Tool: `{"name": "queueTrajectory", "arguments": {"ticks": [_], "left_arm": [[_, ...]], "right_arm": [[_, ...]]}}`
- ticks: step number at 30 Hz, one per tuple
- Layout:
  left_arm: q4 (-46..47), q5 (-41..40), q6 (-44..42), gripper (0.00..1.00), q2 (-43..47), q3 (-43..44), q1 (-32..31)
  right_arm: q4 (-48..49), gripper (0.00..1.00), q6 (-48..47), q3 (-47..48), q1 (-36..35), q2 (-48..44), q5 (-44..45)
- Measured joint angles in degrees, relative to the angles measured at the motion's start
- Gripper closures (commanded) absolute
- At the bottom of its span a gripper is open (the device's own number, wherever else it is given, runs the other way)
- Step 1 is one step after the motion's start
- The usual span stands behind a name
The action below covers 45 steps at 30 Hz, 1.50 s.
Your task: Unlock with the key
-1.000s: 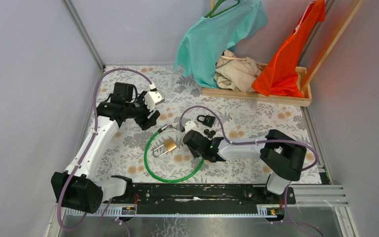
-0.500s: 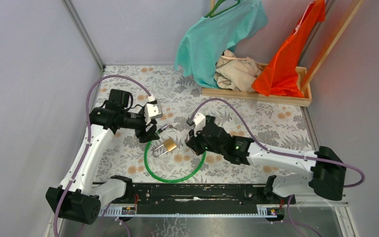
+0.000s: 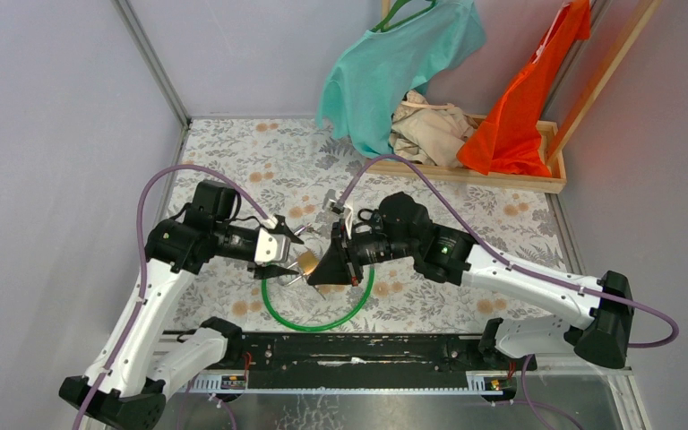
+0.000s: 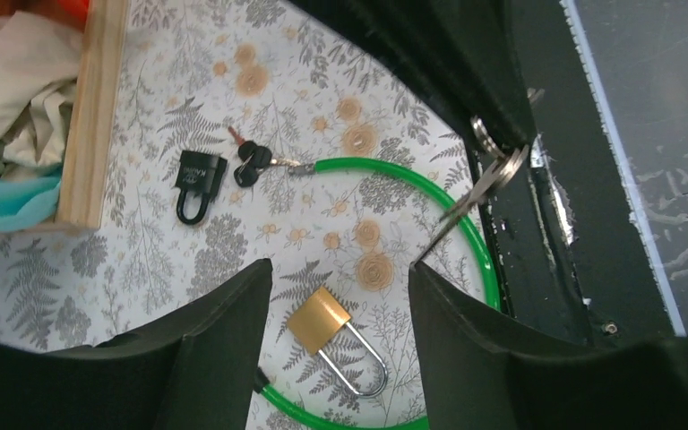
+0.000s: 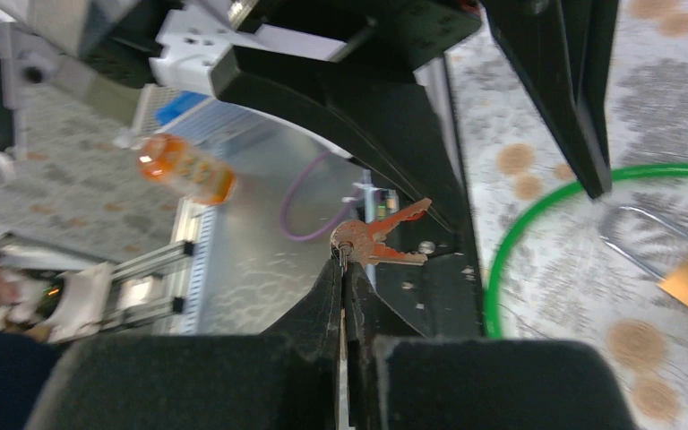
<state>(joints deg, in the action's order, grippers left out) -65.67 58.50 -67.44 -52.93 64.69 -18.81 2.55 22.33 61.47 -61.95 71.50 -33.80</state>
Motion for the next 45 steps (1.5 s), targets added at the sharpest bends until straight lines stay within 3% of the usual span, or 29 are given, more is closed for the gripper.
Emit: {"name": "queueTrajectory", "arguments": {"ticks": [4, 8, 19, 25, 28, 35, 45], "left_arm": [[-0.2, 0.2, -0.1, 0.51, 1.6, 0.2, -2.9], [-0.4, 0.3, 0.5, 0.57, 2.1, 1.5, -4.1], [-1.9, 0.0, 0.5, 0.71, 2.8, 2.5, -5.0], [-2.2, 0.1, 1.3, 1.0, 2.1, 4.2, -5.3], [-2.5, 0.0, 1.3, 1.0, 2.0, 4.3, -5.5], [-5.2, -0.5, -0.2, 0.64, 1.6, 4.8, -5.9], [-7.7, -1.6, -3.0, 0.59, 1.2, 4.7, -6.3]], "right_arm": [[2.4, 1.0, 3.9, 1.4, 1.0, 2.3, -7.5], [4.7, 1.0, 7.6, 1.5, 2.7, 3.4, -12.5], [5.5, 1.0, 10.2, 3.1, 4.8, 4.2, -17.2], [3.9, 1.0, 9.5, 3.4, 4.9, 4.6, -17.3], [3.2, 1.0, 9.2, 3.4, 5.0, 4.6, -17.3], [2.7, 1.0, 9.0, 3.4, 5.7, 4.6, -16.9], [2.6, 1.0, 9.0, 3.4, 6.1, 4.6, -17.1]]}}
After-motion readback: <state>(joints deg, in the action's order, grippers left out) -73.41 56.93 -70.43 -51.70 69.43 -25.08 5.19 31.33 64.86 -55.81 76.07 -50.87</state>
